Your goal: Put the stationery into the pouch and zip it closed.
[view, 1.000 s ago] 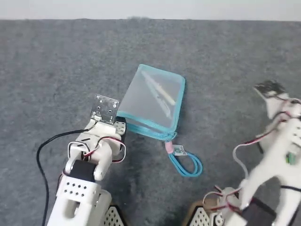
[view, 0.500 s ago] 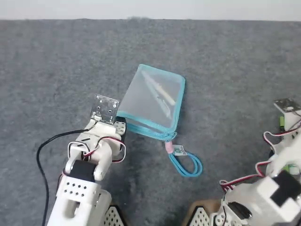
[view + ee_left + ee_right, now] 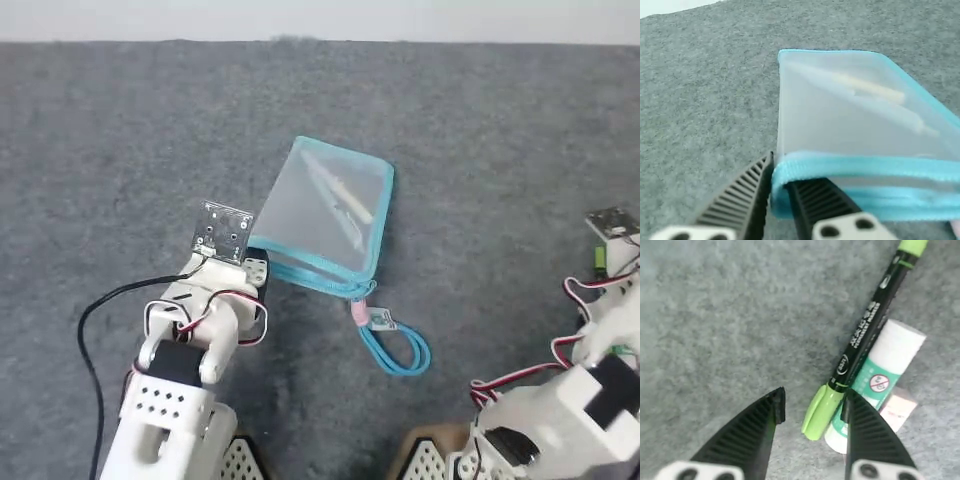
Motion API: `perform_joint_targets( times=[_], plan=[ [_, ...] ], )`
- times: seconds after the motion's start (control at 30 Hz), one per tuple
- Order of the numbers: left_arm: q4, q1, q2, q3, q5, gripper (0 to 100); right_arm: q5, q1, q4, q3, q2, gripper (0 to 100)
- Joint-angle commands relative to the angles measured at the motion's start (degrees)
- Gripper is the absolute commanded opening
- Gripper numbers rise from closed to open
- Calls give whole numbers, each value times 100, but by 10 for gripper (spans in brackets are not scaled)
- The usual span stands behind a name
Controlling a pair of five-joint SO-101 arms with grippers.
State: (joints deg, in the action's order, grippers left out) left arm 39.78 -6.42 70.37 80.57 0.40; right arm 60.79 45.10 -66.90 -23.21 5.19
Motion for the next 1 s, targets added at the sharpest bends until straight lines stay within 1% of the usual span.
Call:
perform_joint_targets(
  times=[0.0, 0.27, 0.43, 0.6, 0.67, 0.73, 0.77, 0.83, 0.87, 0.97],
  plan=[
    [-62, 62, 167, -84, 70, 12, 62, 57, 110, 35, -40, 180],
    [-44, 70, 167, -84, 70, 12, 88, 48, 101, 62, 101, 180],
    [-44, 79, 167, -84, 70, 12, 70, 57, 488, 62, 488, 180],
    [-44, 70, 167, -84, 70, 12, 70, 31, 497, 62, 655, 177],
    [-44, 70, 167, -84, 70, 12, 62, 13, 462, 26, 664, 129],
    [-44, 70, 167, -84, 70, 12, 62, 13, 224, 35, 611, 29],
    [-44, 70, 167, -84, 70, 12, 53, 4, 84, 53, 593, 0],
    [-53, 70, 167, -84, 70, 12, 53, -4, -189, 88, 514, 21],
    [-53, 70, 167, -84, 70, 12, 44, -48, -312, 105, 426, 4],
    [-62, 62, 167, -84, 70, 12, -220, -330, -840, 132, -57, 6]
  ],
)
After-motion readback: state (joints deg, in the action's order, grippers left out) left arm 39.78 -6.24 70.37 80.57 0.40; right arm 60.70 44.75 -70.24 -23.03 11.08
